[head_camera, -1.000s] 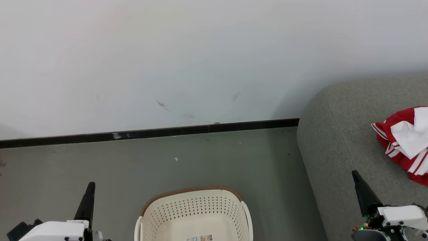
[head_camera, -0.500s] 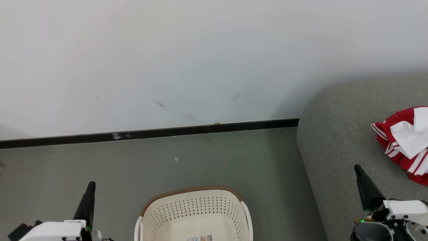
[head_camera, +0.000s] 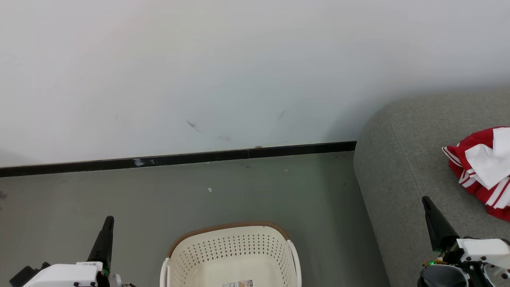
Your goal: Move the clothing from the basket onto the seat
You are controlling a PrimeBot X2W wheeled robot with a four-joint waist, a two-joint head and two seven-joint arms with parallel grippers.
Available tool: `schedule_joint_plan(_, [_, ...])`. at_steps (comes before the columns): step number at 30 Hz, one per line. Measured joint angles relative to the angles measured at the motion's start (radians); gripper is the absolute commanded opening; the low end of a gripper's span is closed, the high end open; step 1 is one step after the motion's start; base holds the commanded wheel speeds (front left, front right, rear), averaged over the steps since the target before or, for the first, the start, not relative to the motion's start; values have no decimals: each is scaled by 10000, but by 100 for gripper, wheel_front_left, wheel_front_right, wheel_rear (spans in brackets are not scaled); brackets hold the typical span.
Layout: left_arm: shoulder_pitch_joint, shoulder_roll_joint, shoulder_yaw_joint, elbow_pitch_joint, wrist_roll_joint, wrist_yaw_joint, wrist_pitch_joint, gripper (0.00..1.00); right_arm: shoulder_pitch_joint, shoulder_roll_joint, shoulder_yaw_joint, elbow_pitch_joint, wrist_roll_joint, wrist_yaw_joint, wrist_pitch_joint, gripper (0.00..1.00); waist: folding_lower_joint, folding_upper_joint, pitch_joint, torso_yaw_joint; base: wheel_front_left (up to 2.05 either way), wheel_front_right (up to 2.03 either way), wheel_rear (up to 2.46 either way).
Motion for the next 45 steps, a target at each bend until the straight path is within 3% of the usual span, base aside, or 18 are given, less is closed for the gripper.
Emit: schedule_joint_plan(45, [0, 0, -2, -12, -33, 0, -2, 0, -4, -6, 2, 19, 2, 0, 0, 0, -2, 0, 1, -2, 0, 0, 0])
